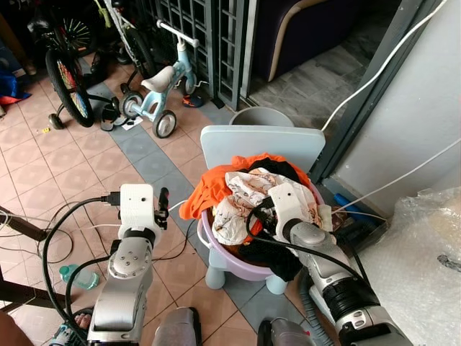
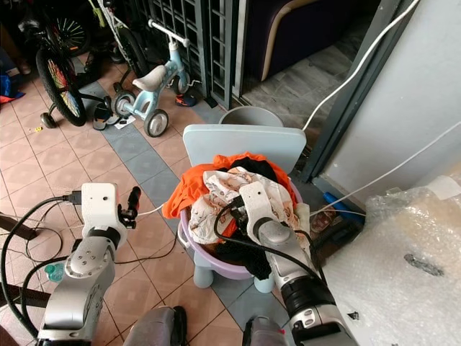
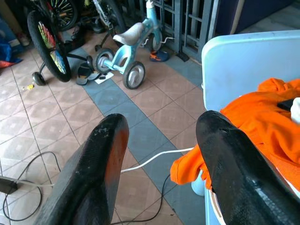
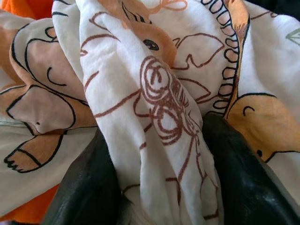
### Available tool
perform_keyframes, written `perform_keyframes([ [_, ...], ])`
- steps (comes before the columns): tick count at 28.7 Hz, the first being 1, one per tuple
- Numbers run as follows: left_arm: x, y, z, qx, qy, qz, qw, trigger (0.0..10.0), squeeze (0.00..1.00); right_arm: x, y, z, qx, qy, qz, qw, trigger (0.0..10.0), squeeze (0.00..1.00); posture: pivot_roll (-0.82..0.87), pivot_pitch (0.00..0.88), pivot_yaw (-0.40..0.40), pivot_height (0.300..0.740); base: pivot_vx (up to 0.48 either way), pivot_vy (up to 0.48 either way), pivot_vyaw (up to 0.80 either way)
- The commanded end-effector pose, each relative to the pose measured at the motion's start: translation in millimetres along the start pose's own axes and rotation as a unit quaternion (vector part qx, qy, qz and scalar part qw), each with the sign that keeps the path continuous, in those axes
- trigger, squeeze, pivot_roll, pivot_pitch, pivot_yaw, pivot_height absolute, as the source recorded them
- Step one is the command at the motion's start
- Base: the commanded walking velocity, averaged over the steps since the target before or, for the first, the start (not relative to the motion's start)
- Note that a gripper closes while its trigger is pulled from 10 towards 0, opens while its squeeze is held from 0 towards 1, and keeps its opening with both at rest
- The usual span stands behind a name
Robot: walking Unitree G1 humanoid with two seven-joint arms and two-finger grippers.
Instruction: Clothes washing
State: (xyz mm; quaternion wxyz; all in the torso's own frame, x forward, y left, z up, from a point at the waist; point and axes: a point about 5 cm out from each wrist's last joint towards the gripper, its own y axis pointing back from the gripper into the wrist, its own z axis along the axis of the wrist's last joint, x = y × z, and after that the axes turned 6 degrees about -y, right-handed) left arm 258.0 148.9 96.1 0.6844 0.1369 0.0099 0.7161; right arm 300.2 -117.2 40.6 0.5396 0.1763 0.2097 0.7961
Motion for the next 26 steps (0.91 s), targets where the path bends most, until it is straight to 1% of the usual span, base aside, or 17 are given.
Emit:
perform_keyframes([
  [1,-0.3,-0.3,-4,0.011,0.002,-0.002,1.000,10.0,0.00,3.3,2.1,-10,0.023,-0.015,0.026,0.999,0.0,0.00,0.09,0.120,0.007,0.740,0.000,0.000,0.00],
  [4,-1.2,-2.0,-4,0.012,0.010,-0.003,1.000,10.0,0.00,4.0,2.4,-11,0.030,-0.015,0.042,0.999,0.0,0.00,0.09,0.116,0.008,0.740,0.000,0.000,0.00],
  [5,-1.6,-2.7,-3,0.009,0.023,-0.004,1.000,10.0,0.00,3.5,2.7,-11,0.032,-0.024,0.048,0.998,0.0,0.00,0.09,0.115,0.007,0.740,0.000,0.000,0.00],
  [7,-2.1,-3.2,-1,0.004,0.036,-0.007,0.999,10.0,0.00,1.5,3.0,-10,0.031,-0.033,0.051,0.998,0.0,0.00,0.09,0.112,0.007,0.740,0.000,0.000,0.00],
  [11,-2.7,-4.2,-1,0.004,0.032,-0.009,0.999,10.0,0.00,-0.8,3.1,-8,0.031,-0.040,0.057,0.997,0.0,0.00,0.09,0.109,0.008,0.740,0.000,0.000,0.00],
  [12,-3.1,-4.5,-1,0.003,0.032,-0.011,0.999,10.0,0.00,0.4,3.4,-7,0.030,-0.044,0.073,0.996,0.0,0.00,0.09,0.109,0.008,0.740,0.000,0.000,0.00],
  [16,-3.2,-5.4,0,0.002,0.033,-0.013,0.999,10.0,0.00,1.3,4.2,-1,0.020,-0.053,0.095,0.994,0.0,0.00,0.09,0.109,0.009,0.740,0.000,0.000,0.00],
  [17,-3.3,-5.6,-1,0.002,0.033,-0.014,0.999,10.0,0.00,1.6,4.8,0,0.021,-0.061,0.107,0.992,0.0,0.00,0.09,0.109,0.009,0.740,0.000,0.000,0.00],
  [19,-3.5,-5.8,-1,0.003,0.034,-0.015,0.999,10.0,0.00,2.5,5.9,2,0.016,-0.062,0.125,0.990,0.0,0.00,0.09,0.108,0.011,0.740,0.000,0.000,0.00],
  [20,-3.6,-5.8,-1,0.003,0.034,-0.016,0.999,10.0,0.00,2.7,6.6,4,0.009,-0.067,0.129,0.989,0.0,0.00,0.09,0.106,0.011,0.740,0.000,0.000,0.00],
  [22,-3.9,-5.7,-1,0.002,0.035,-0.018,0.999,10.0,0.00,3.0,7.6,10,-0.008,-0.096,0.138,0.986,0.0,0.00,0.08,0.105,0.012,0.740,0.000,0.000,0.00],
  [25,-4.3,-5.5,-1,0.002,0.035,-0.020,0.999,10.0,0.00,3.1,8.3,12,-0.015,-0.097,0.144,0.985,0.0,0.00,0.08,0.103,0.013,0.740,0.000,0.000,0.00],
  [26,-4.7,-5.5,-1,0.002,0.035,-0.021,0.999,10.0,0.00,3.3,8.4,11,-0.014,-0.100,0.146,0.984,2.5,0.00,0.08,0.101,0.016,0.740,0.000,0.000,0.00],
])
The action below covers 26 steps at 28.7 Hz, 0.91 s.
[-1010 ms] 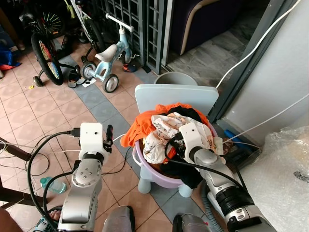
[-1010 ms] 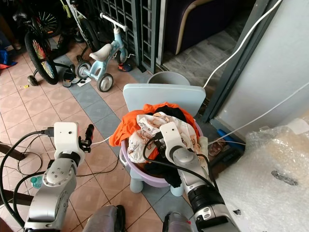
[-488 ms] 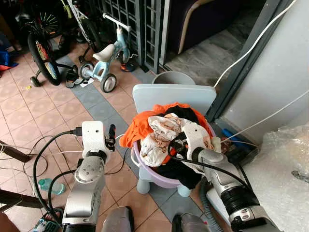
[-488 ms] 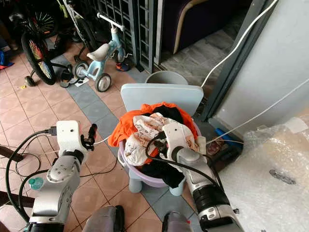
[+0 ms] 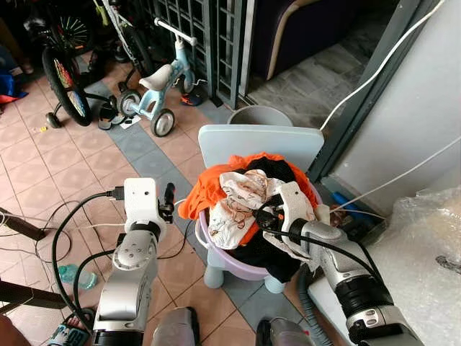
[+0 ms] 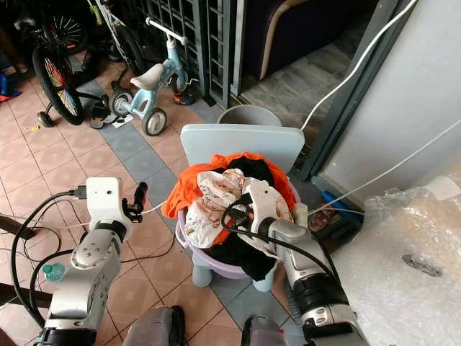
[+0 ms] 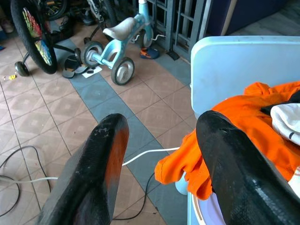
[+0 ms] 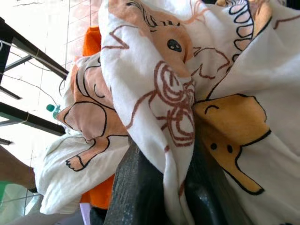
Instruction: Clothes washing
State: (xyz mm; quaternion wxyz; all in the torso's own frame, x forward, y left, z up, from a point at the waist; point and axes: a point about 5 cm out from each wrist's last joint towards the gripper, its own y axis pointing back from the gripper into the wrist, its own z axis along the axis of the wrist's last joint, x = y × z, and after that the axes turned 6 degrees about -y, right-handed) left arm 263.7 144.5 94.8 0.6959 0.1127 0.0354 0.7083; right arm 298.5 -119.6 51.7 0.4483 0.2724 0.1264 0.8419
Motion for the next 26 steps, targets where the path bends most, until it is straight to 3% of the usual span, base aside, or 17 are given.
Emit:
perform_keyframes([
  [1,-0.1,0.0,-2,0.002,0.001,-0.005,1.000,10.0,0.00,4.8,-0.8,1,-0.005,-0.008,0.016,1.000,2.5,0.00,0.08,0.101,0.016,0.740,0.000,0.000,0.00],
  [2,-0.5,-0.1,-2,0.002,0.002,-0.006,1.000,10.0,0.00,5.7,-0.6,0,-0.002,-0.012,0.024,1.000,10.0,0.00,0.08,0.101,0.016,0.740,0.000,0.000,0.00],
  [7,-3.6,-0.7,-2,0.004,0.002,-0.015,1.000,10.0,0.00,8.0,3.8,-6,0.020,0.003,0.053,0.998,10.0,0.00,0.08,0.099,0.019,0.740,0.000,0.000,0.00],
  [8,-4.4,-0.6,-2,0.004,0.002,-0.017,1.000,10.0,0.00,6.9,5.3,-5,0.017,-0.002,0.054,0.998,10.0,1.00,0.08,0.099,0.019,0.740,0.000,0.000,0.00],
  [10,-4.6,-0.5,-2,0.005,0.003,-0.017,1.000,10.0,0.00,5.2,6.5,-4,0.015,0.005,0.049,0.999,10.0,1.00,0.08,0.098,0.018,0.740,0.000,0.000,0.00],
  [12,-5.2,-0.4,-3,0.005,0.004,-0.017,1.000,10.0,0.00,-0.6,9.3,1,-0.004,0.043,0.026,0.999,10.0,1.00,0.08,0.097,0.015,0.740,0.000,0.000,0.00],
  [15,-5.0,-0.7,-3,0.006,0.005,-0.017,1.000,10.0,0.00,-4.3,12.0,4,-0.018,0.043,0.021,0.999,10.0,1.00,0.08,0.095,0.012,0.740,0.000,0.000,0.00],
  [16,-5.0,-0.9,-3,0.006,0.006,-0.017,1.000,10.0,0.00,-7.4,13.3,2,-0.011,0.051,0.012,0.999,10.0,0.31,0.08,0.094,0.011,0.740,0.000,0.000,0.00],
  [17,-5.0,-0.9,-3,0.006,0.006,-0.017,1.000,10.0,0.00,-7.4,13.3,2,-0.011,0.051,0.012,0.999,10.0,0.31,0.08,0.094,0.011,0.740,0.000,0.000,0.00],
  [18,-5.1,-1.1,-3,0.006,0.006,-0.017,1.000,10.0,0.00,-8.5,13.8,2,-0.010,0.052,0.010,0.999,10.0,0.00,0.08,0.092,0.011,0.740,0.000,0.000,0.00],
  [19,-5.4,-1.3,-3,0.006,0.006,-0.018,1.000,10.0,0.00,-9.4,14.6,1,-0.011,0.047,0.012,0.999,0.0,0.00,0.08,0.090,0.011,0.740,0.000,0.000,0.00],
  [26,-7.2,-1.1,-5,0.008,0.009,-0.023,1.000,10.0,0.00,-10.5,14.3,-7,-0.003,0.041,0.001,0.999,0.0,0.00,0.07,0.073,0.009,0.740,0.000,0.000,0.00],
])
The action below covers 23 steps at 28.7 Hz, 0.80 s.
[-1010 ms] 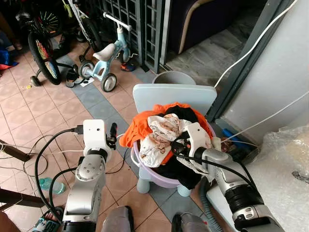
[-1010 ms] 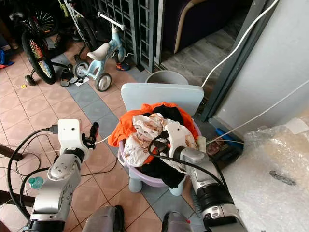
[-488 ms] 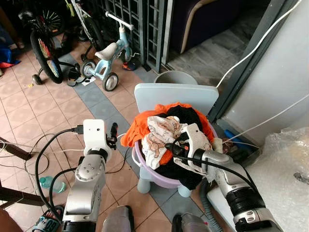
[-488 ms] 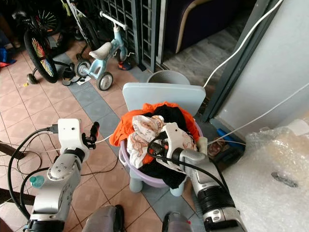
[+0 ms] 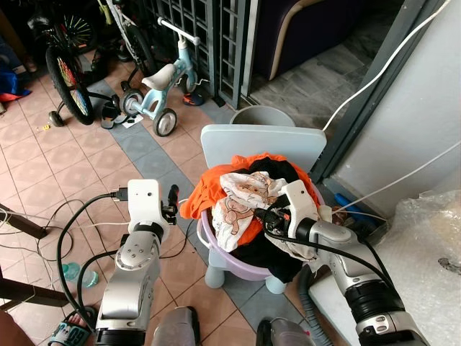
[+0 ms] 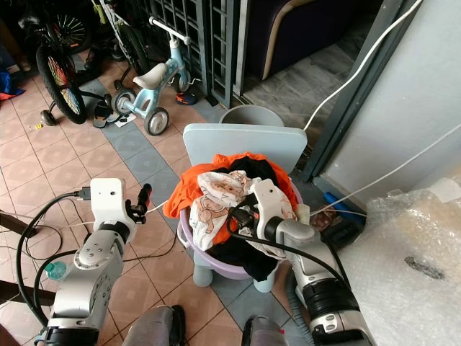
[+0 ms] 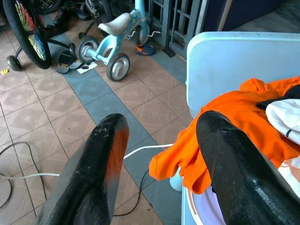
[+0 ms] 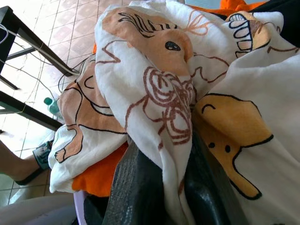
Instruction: Clothes washing
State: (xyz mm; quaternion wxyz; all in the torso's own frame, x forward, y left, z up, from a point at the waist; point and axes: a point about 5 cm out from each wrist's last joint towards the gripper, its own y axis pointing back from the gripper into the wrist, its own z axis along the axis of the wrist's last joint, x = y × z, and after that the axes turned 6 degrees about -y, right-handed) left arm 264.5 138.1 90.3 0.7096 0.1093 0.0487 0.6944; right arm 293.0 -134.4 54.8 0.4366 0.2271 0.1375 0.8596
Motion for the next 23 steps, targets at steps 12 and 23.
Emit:
perform_keyframes([
  [12,-7.1,-4.0,1,0.002,-0.007,0.001,1.000,10.0,0.00,6.9,0.7,11,-0.112,-0.110,-0.081,0.984,0.0,0.00,0.06,0.043,-0.002,0.740,0.000,0.000,0.00],
  [23,-10.8,-9.1,5,-0.019,-0.007,-0.008,1.000,10.0,0.00,-3.3,41.2,97,-0.337,-0.024,-0.232,0.912,0.0,0.00,0.05,0.018,0.002,0.740,0.000,0.000,0.00],
])
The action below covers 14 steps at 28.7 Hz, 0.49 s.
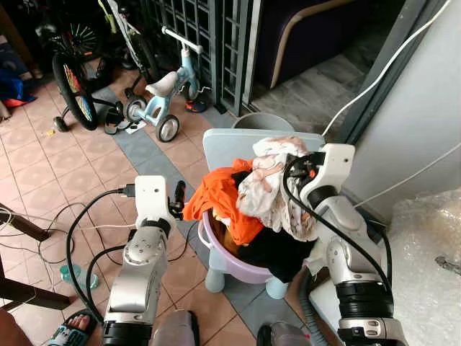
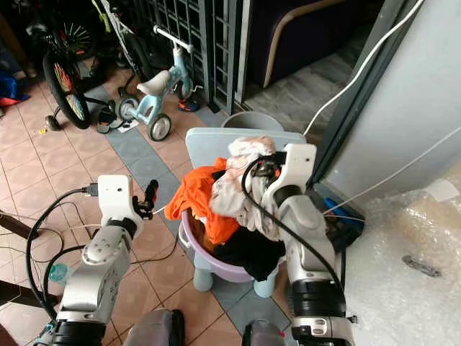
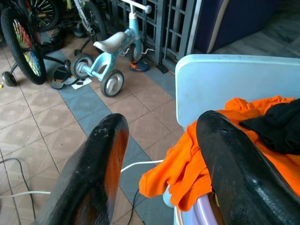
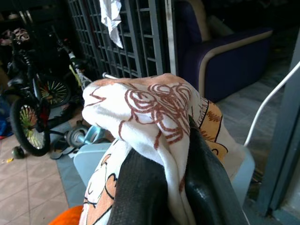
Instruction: Clothes washing
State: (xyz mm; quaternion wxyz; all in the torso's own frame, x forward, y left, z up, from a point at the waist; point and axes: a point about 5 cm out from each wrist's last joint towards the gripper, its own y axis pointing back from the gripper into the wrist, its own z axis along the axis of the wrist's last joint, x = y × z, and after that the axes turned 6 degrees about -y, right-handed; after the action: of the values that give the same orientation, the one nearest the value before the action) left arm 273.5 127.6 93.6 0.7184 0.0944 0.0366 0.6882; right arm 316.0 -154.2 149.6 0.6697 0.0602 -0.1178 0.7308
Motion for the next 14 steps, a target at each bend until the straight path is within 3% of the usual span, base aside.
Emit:
perform_keyframes([
  [1,-0.7,-1.1,-1,0.000,-0.008,0.001,1.000,10.0,0.00,-1.8,-0.7,9,-0.014,0.008,-0.010,1.000,0.0,0.00,0.05,0.018,0.002,0.740,0.000,0.000,0.00],
  [2,-1.4,-1.9,-1,-0.002,-0.011,-0.003,1.000,10.0,0.00,-3.9,-1.7,14,-0.019,0.023,-0.016,0.999,0.2,0.00,0.04,0.012,0.004,0.740,0.000,0.000,0.00],
  [3,-2.3,-2.4,0,-0.003,-0.009,-0.006,1.000,10.0,0.00,-5.7,-2.5,17,-0.024,0.030,-0.023,0.999,10.0,0.00,0.04,0.007,0.004,0.740,0.000,0.000,-0.80],
  [12,-7.4,-6.9,3,-0.015,-0.005,-0.016,1.000,10.0,0.00,-27.3,-18.3,48,-0.078,0.073,-0.100,0.989,10.0,0.00,0.03,0.017,0.002,0.740,0.000,0.000,-0.80],
  [14,-7.6,-6.4,3,-0.016,0.001,-0.019,1.000,10.0,0.00,-29.3,-21.3,53,-0.087,0.076,-0.105,0.988,10.0,0.00,0.03,0.019,0.003,0.740,0.000,-0.336,-0.80],
])
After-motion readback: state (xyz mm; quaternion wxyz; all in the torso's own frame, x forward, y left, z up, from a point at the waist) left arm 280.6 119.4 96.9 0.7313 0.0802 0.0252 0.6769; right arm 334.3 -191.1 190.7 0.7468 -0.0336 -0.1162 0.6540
